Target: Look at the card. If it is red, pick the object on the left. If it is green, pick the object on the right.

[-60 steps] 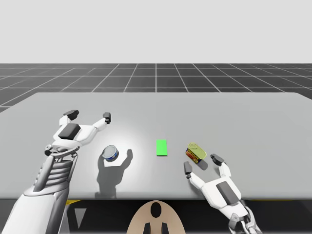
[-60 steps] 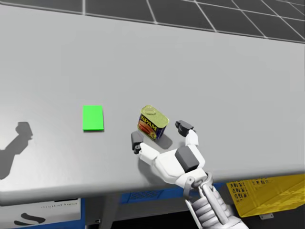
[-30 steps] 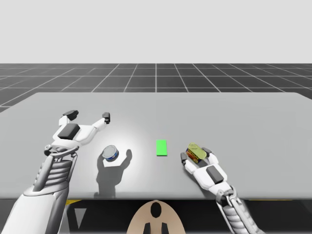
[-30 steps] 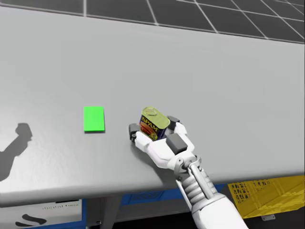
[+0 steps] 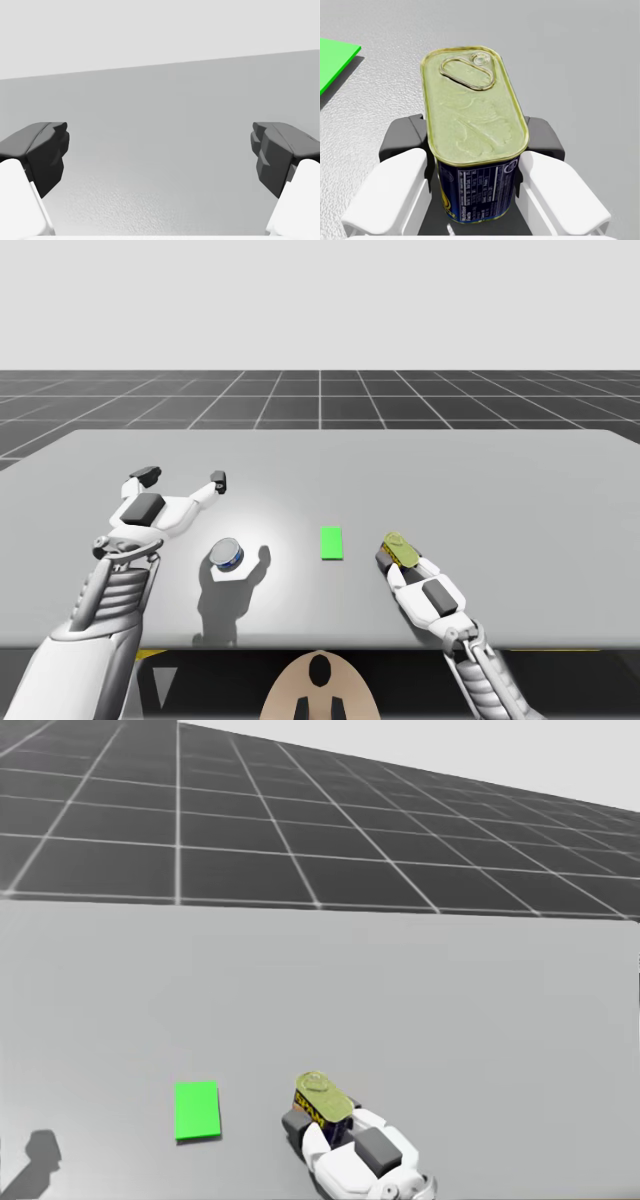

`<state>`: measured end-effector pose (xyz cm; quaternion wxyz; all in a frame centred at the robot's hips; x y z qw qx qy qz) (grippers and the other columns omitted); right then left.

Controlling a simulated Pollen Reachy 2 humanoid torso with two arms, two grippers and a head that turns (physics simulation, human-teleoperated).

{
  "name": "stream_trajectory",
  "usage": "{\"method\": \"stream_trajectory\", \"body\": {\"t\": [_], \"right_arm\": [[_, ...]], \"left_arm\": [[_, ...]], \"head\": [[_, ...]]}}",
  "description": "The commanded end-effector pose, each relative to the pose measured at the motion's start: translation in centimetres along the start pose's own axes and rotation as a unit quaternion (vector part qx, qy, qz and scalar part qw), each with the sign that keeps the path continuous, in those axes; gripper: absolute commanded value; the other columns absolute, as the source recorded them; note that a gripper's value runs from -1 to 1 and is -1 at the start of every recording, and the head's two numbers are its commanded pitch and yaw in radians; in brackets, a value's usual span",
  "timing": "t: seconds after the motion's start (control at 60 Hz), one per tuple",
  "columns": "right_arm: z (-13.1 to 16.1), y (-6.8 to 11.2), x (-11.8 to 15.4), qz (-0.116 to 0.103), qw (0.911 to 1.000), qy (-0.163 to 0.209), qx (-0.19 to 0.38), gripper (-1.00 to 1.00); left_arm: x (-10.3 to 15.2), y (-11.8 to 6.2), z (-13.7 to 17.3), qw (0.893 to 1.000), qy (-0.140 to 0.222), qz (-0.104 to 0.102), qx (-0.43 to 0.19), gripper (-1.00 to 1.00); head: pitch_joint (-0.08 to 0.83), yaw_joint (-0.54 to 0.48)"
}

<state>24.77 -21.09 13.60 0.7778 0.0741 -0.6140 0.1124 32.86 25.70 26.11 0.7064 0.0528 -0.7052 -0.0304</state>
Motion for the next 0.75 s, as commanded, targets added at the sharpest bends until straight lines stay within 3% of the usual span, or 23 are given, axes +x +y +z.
{"method": "stream_trajectory", "body": {"t": [0.017,0.183,0.283,0.55,0.667,0.75], "right_arm": [[0.0,0.4,-0.4,-0.002,0.9999,0.006,0.009,1.0],[0.0,0.4,-0.4,-0.002,0.9999,0.005,0.012,1.0],[0.7,0.5,1.2,-0.009,0.9997,-0.01,0.019,1.0],[4.4,-0.5,13.2,0.031,0.9908,-0.132,-0.007,1.0],[6.2,-1.0,17.0,0.06,0.9823,-0.176,-0.023,1.0],[7.3,-1.1,19.3,0.066,0.9771,-0.2,-0.032,1.0]], "left_arm": [[-0.1,-0.1,0.0,1.0,0.003,-0.001,0.002,-1.0],[-0.1,0.0,-0.1,1.0,0.003,0.0,0.003,-1.0],[0.0,0.1,-0.1,1.0,0.003,0.002,0.004,-1.0],[0.1,0.4,-0.3,1.0,0.002,0.007,0.008,-1.0],[0.0,0.4,-0.4,1.0,0.004,0.007,0.009,-1.0],[0.0,0.4,-0.4,1.0,0.004,0.008,0.008,-1.0]], "head": [[0.319,-0.3],[0.265,-0.3],[0.263,-0.3],[0.259,-0.31],[0.258,-0.32],[0.257,-0.32]]}}
